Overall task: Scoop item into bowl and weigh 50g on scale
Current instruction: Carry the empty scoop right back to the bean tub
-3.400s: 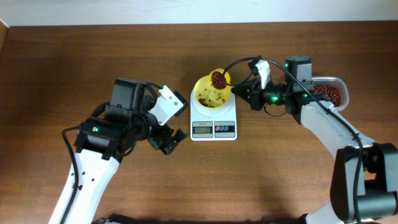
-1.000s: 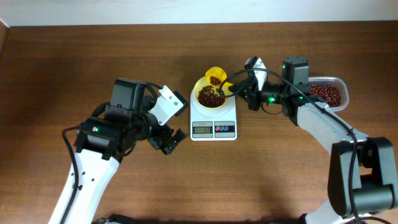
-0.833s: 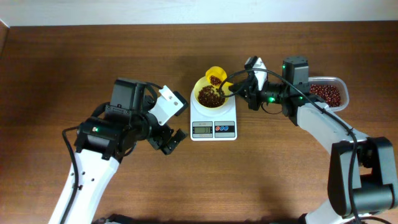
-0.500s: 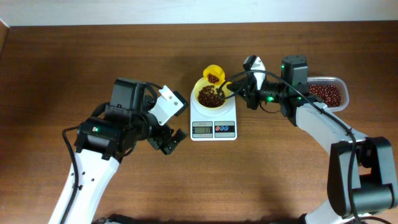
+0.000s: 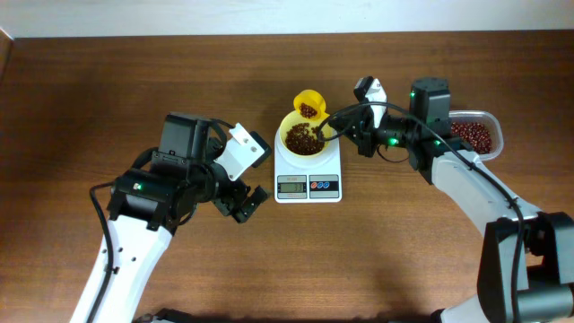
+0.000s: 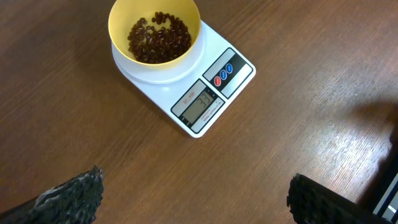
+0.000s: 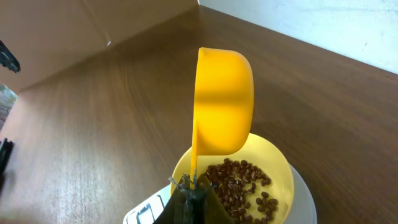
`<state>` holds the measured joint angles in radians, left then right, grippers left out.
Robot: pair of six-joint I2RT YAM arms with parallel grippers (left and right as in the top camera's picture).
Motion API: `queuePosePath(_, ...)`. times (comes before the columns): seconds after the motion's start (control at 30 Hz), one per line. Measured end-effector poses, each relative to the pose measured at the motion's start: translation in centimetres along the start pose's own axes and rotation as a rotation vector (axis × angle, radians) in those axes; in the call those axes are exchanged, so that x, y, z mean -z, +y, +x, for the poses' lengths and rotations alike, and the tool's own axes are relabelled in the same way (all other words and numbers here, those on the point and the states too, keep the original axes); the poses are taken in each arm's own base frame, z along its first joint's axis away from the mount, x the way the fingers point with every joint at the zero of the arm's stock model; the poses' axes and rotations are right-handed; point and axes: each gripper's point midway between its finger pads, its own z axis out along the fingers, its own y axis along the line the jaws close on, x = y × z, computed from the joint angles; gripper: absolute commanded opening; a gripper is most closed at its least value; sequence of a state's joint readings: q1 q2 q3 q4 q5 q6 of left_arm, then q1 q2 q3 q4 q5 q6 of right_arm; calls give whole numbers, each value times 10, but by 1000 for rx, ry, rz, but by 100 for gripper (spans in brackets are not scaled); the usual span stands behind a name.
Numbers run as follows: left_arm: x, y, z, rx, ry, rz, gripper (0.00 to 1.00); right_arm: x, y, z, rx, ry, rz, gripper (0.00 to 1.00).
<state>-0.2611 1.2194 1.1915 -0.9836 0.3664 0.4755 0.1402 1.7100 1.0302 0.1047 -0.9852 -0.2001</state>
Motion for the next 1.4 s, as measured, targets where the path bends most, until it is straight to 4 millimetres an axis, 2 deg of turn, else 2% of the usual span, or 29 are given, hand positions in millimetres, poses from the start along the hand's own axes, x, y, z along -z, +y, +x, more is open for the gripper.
queuePosePath(0.13,0,0,0,0,0,0,99,0,0,1,-62,2,0,4)
queuePosePath(0.23,0,0,0,0,0,0,99,0,-3,4,-43,13,18,4)
queuePosePath(0.43,0,0,0,0,0,0,99,-9,-4,29,212,130,68,4)
queuePosePath(0.6,0,0,0,0,0,0,99,-15,-8,33,365,174,108,4)
queuePosePath(0.77,0,0,0,0,0,0,99,-14,-14,33,398,190,139,4)
queuePosePath(0.93,0,0,0,0,0,0,99,-8,-6,16,443,163,150,4)
queuePosePath(1.1,0,0,0,0,0,0,99,-4,-13,22,428,204,196,4)
queuePosePath(1.23,0,0,0,0,0,0,99,4,-6,-8,503,137,227,4)
queuePosePath(1.33,0,0,0,0,0,0,99,21,8,-41,569,77,263,4)
queuePosePath(1.4,0,0,0,0,0,0,99,38,5,-56,563,53,331,4)
